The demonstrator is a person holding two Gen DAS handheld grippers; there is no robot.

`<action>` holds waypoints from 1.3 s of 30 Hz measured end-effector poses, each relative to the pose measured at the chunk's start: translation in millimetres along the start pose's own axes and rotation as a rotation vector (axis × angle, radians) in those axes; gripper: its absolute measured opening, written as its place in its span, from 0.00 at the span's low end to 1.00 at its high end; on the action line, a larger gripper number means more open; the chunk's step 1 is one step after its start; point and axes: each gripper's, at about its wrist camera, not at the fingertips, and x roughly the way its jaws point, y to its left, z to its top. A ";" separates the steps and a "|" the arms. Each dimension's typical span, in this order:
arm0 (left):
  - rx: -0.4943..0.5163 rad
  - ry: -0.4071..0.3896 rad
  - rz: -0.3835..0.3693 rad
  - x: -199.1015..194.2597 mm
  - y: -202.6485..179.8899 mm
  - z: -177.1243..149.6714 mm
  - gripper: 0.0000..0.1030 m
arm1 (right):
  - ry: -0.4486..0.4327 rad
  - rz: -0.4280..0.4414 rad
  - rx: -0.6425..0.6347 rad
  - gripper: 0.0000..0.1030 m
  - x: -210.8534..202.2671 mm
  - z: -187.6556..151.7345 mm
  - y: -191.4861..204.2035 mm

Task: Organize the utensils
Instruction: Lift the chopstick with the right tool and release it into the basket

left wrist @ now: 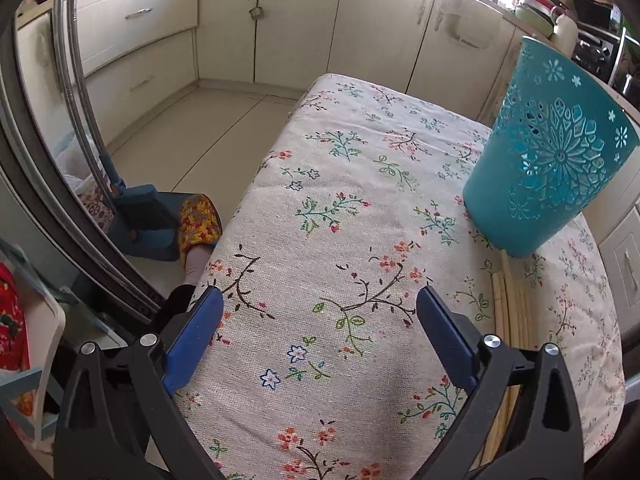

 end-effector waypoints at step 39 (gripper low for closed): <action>0.043 0.011 0.025 0.7 -9.0 -1.6 0.92 | 0.103 -0.362 -0.152 0.48 40.4 -87.7 7.1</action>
